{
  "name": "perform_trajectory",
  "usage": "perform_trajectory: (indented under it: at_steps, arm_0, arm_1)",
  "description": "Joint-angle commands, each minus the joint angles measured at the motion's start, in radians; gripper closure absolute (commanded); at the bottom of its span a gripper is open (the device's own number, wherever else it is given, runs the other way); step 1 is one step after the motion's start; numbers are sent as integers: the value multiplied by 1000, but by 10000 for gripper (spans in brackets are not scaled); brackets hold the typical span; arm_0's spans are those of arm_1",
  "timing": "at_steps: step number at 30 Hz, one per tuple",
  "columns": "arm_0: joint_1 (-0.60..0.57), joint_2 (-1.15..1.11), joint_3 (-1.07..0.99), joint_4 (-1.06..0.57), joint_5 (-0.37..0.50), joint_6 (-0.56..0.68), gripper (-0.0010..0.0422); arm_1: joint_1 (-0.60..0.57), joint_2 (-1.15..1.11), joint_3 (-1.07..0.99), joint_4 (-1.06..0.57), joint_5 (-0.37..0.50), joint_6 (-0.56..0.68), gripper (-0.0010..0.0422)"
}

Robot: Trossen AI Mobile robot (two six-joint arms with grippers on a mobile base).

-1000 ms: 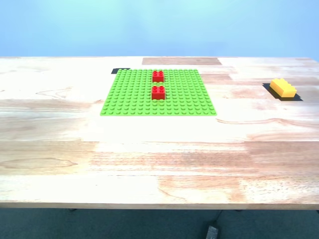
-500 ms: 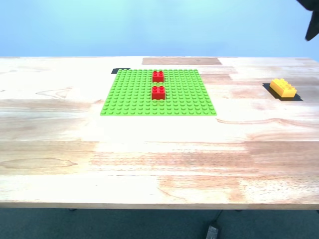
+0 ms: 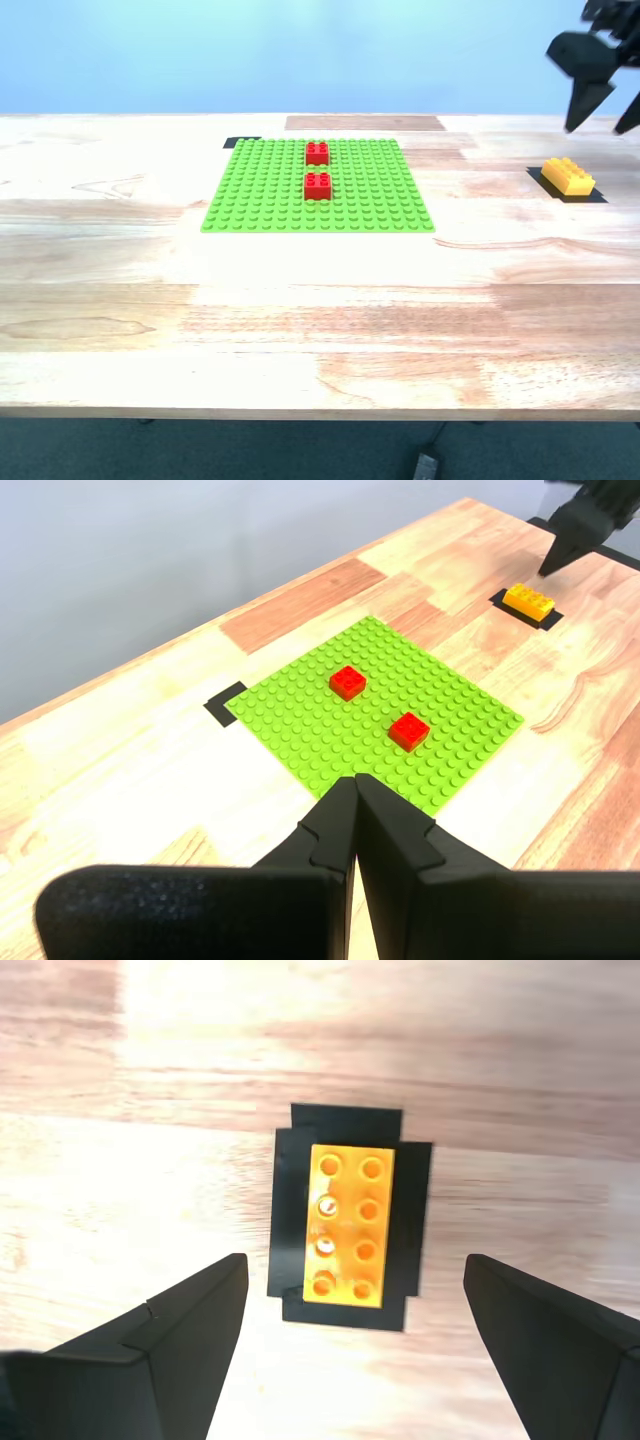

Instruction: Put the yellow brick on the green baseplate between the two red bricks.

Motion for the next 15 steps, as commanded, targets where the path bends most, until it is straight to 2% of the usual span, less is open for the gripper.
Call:
perform_trajectory:
  at_steps: [1, 15]
  arm_0:
    - [0, 0, -1, 0, 0, 0, 413]
    - [0, -1, -1, -1, 0, 0, 412]
  arm_1:
    - [-1, 51, -2, 4, -16, 0, 118]
    - [8, 168, -5, 66, -15, -14, 118]
